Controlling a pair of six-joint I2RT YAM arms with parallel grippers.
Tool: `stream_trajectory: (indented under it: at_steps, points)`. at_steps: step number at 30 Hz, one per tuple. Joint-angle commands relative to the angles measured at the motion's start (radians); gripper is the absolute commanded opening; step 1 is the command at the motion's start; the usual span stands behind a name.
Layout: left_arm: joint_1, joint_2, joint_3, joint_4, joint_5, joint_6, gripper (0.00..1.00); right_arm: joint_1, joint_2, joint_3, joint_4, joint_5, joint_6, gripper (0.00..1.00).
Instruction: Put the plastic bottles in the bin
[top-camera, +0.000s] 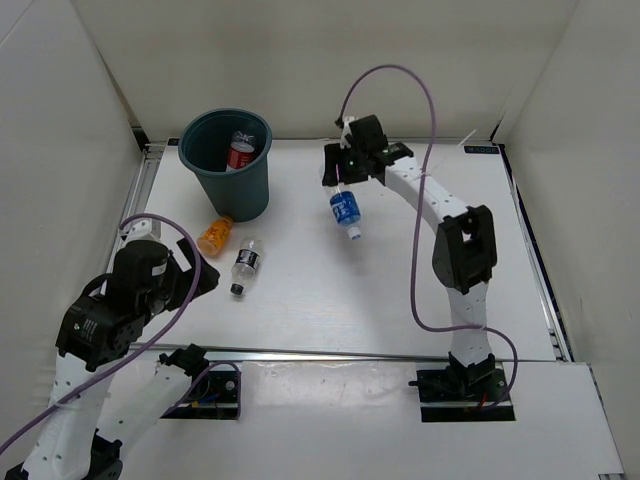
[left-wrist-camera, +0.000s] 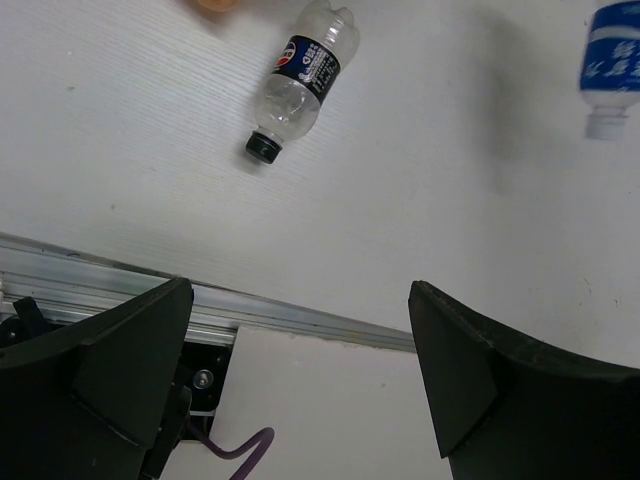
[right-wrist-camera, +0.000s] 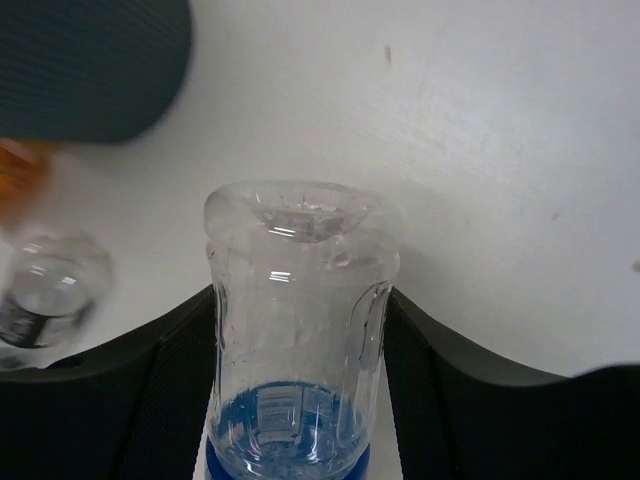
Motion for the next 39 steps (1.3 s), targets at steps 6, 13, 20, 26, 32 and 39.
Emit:
stream_trajectory:
  at_steps: [6,13,20,26,32,39]
  points:
    - [-0.004,0.02,0.041,-0.068,-0.009,0.003,1.0,0.104,-0.19,0.233,0.202,-0.041,0.044,0.27]
    - [-0.004,0.048,0.071,-0.068,-0.027,0.024,1.0,0.224,-0.135,0.359,0.488,0.047,0.026,0.27]
    - [-0.004,0.075,0.105,-0.037,-0.028,0.063,1.0,0.333,0.038,0.351,1.0,0.192,-0.128,0.23]
    - [-0.004,0.095,0.114,0.0,-0.028,0.124,1.0,0.362,0.254,0.459,1.267,0.266,-0.218,0.22]
    - [-0.004,0.124,0.123,0.009,-0.046,0.178,1.0,0.303,0.367,0.567,1.332,0.258,-0.148,0.23]
    - [-0.004,0.115,0.103,0.04,-0.057,0.196,1.0,0.281,0.377,0.58,1.319,0.247,-0.097,0.23]
